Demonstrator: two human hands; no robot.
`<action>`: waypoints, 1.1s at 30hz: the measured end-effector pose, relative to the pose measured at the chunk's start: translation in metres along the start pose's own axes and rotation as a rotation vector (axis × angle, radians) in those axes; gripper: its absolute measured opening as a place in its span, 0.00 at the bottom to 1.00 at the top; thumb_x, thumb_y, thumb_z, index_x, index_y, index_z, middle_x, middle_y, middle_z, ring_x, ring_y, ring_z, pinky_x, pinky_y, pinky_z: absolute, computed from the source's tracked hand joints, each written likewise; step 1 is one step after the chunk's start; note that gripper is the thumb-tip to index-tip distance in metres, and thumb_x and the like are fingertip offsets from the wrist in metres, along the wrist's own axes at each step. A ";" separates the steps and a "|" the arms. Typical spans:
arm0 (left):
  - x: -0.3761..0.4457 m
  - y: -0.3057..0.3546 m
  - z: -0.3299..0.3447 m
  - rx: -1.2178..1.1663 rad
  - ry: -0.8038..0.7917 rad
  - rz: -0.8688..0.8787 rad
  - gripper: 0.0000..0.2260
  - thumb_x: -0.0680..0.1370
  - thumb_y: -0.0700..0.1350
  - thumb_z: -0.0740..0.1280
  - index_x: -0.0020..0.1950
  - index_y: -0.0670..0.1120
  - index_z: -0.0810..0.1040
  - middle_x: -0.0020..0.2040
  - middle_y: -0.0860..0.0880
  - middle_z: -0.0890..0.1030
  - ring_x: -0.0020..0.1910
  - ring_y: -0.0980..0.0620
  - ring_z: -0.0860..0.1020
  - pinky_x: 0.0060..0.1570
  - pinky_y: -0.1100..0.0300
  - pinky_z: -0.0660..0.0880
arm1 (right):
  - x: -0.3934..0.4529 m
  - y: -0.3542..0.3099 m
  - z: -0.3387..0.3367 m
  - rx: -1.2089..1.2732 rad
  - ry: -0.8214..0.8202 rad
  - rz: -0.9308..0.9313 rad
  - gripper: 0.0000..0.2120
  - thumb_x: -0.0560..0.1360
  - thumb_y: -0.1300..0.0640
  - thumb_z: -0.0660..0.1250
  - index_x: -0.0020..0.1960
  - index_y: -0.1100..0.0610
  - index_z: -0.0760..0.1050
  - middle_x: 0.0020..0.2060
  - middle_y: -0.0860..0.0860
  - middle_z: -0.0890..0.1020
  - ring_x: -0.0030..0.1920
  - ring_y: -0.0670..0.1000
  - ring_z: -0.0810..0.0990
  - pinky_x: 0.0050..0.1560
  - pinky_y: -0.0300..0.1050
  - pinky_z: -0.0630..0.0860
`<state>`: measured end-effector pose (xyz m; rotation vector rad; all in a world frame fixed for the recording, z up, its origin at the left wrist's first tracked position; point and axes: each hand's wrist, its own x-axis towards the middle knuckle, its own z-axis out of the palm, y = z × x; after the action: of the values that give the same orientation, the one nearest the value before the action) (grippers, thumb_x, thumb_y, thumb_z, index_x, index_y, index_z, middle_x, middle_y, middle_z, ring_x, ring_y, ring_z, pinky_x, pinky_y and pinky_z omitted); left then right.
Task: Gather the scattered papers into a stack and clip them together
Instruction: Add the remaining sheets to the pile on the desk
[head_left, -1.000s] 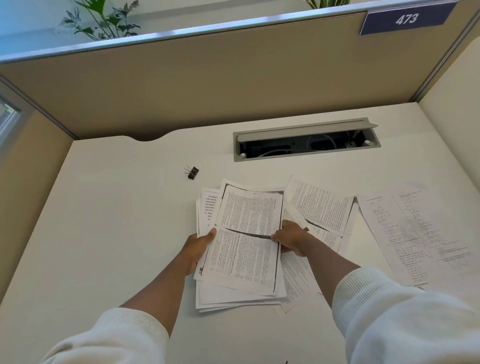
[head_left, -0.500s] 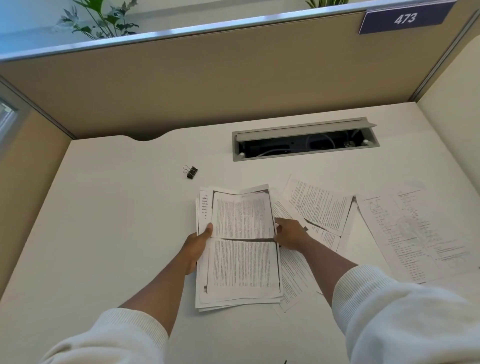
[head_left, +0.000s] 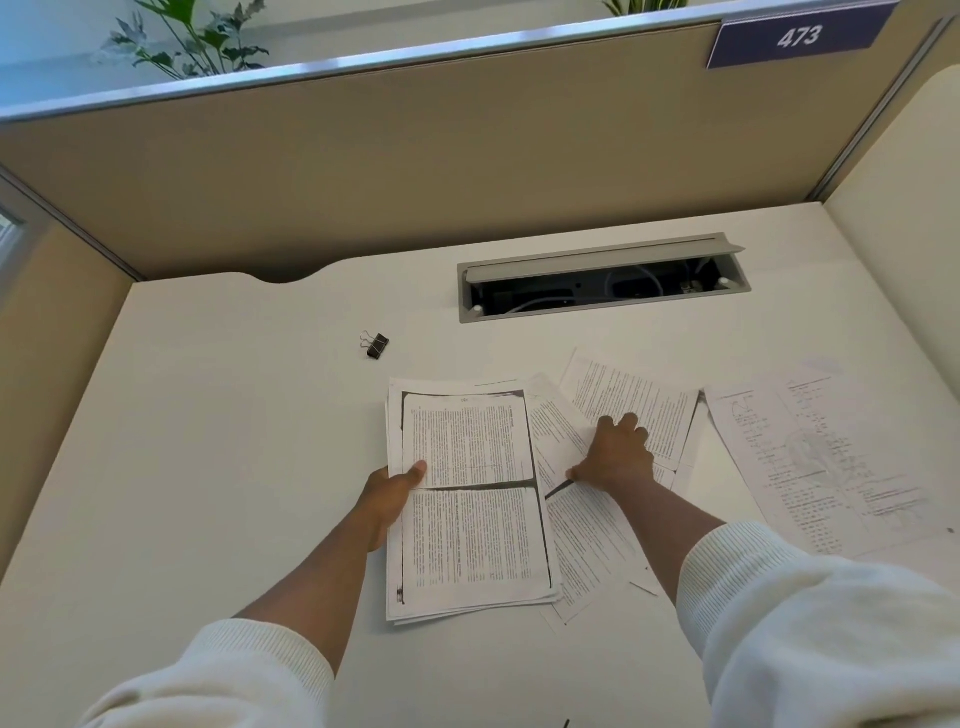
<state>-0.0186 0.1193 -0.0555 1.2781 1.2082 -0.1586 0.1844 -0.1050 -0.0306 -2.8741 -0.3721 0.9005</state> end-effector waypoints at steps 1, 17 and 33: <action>0.000 0.000 0.001 0.002 0.004 0.001 0.18 0.79 0.51 0.68 0.65 0.43 0.78 0.58 0.43 0.83 0.56 0.44 0.81 0.63 0.46 0.75 | -0.001 0.000 0.000 -0.002 -0.006 0.012 0.42 0.63 0.45 0.79 0.68 0.59 0.63 0.65 0.58 0.64 0.67 0.60 0.65 0.61 0.58 0.73; -0.003 0.003 -0.007 0.019 0.018 0.017 0.17 0.78 0.53 0.70 0.63 0.45 0.79 0.57 0.46 0.83 0.57 0.45 0.81 0.65 0.45 0.73 | 0.008 0.027 -0.016 0.599 -0.003 0.403 0.17 0.73 0.57 0.62 0.56 0.67 0.76 0.49 0.59 0.80 0.51 0.60 0.80 0.53 0.50 0.79; -0.004 0.005 -0.009 0.050 0.030 0.002 0.22 0.75 0.56 0.71 0.65 0.45 0.78 0.59 0.46 0.83 0.58 0.45 0.80 0.66 0.45 0.72 | 0.007 0.036 -0.014 0.522 0.167 0.793 0.28 0.65 0.51 0.76 0.57 0.60 0.66 0.57 0.60 0.69 0.56 0.57 0.71 0.56 0.53 0.73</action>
<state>-0.0224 0.1263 -0.0470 1.3289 1.2349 -0.1694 0.2059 -0.1386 -0.0292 -2.5274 0.9334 0.6716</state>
